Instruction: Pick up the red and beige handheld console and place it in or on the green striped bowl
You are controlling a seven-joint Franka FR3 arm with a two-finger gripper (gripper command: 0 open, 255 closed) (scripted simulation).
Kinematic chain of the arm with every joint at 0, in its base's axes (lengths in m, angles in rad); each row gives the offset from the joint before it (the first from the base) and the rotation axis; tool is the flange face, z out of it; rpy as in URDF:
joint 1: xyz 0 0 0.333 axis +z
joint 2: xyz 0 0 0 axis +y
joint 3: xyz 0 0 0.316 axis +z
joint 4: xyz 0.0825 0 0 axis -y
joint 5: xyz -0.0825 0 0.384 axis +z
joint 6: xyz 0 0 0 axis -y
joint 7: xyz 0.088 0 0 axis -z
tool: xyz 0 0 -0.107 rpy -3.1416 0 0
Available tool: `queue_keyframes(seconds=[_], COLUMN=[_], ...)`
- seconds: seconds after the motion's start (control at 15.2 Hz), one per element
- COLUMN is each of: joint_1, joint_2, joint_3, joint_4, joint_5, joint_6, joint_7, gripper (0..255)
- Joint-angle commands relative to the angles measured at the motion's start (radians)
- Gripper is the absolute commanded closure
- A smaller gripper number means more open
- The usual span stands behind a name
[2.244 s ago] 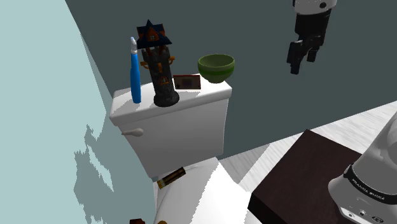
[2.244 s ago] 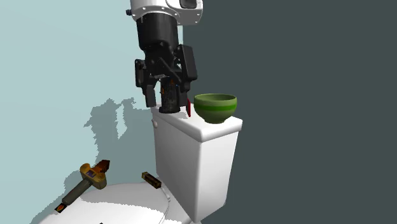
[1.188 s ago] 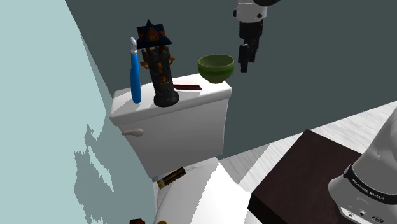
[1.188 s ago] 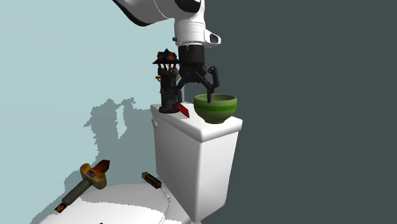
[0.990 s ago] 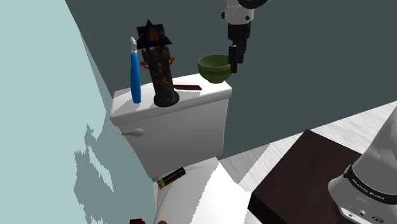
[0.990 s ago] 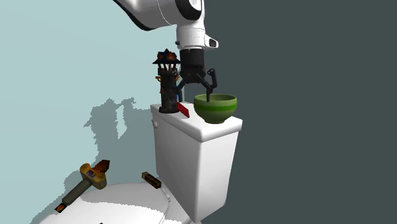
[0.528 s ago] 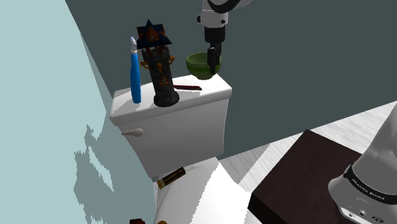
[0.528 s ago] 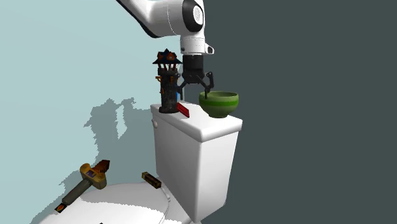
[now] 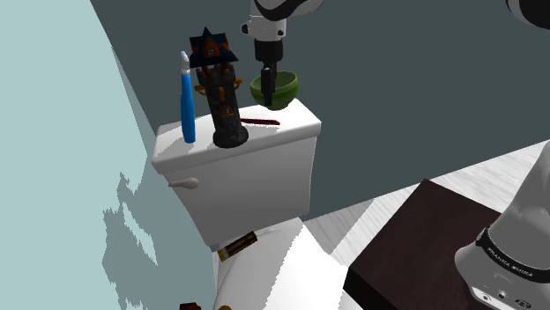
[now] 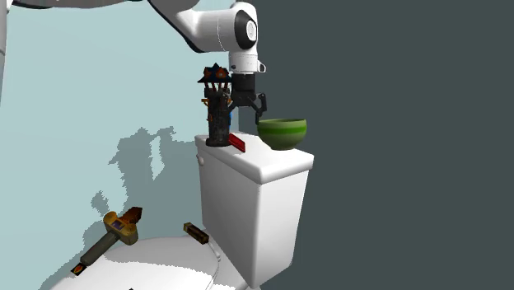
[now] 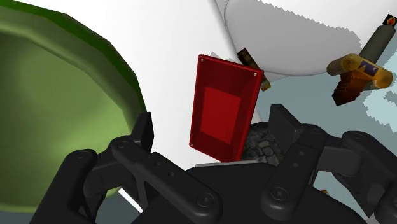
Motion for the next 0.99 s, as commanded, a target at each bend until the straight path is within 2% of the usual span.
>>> queue_keyframes(seconds=[0.0, 0.26, 0.79, 0.86, 0.92], joint_1=[-0.003, -0.004, -0.006, -0.001, 0.004], joint_2=[0.013, 0.019, 0.019, 0.03, 0.047], joint_3=[-0.003, -0.002, 0.0, 0.002, 0.004], joint_4=[-0.025, -0.077, -0.077, -0.056, -0.033], joint_5=[-0.002, -0.003, -0.003, -0.006, -0.009], joint_6=[0.024, 0.082, 0.082, 0.073, 0.066], joint_7=[-0.003, -0.003, -0.002, 0.006, 0.012], gripper=[0, 0, 0, 255, 255])
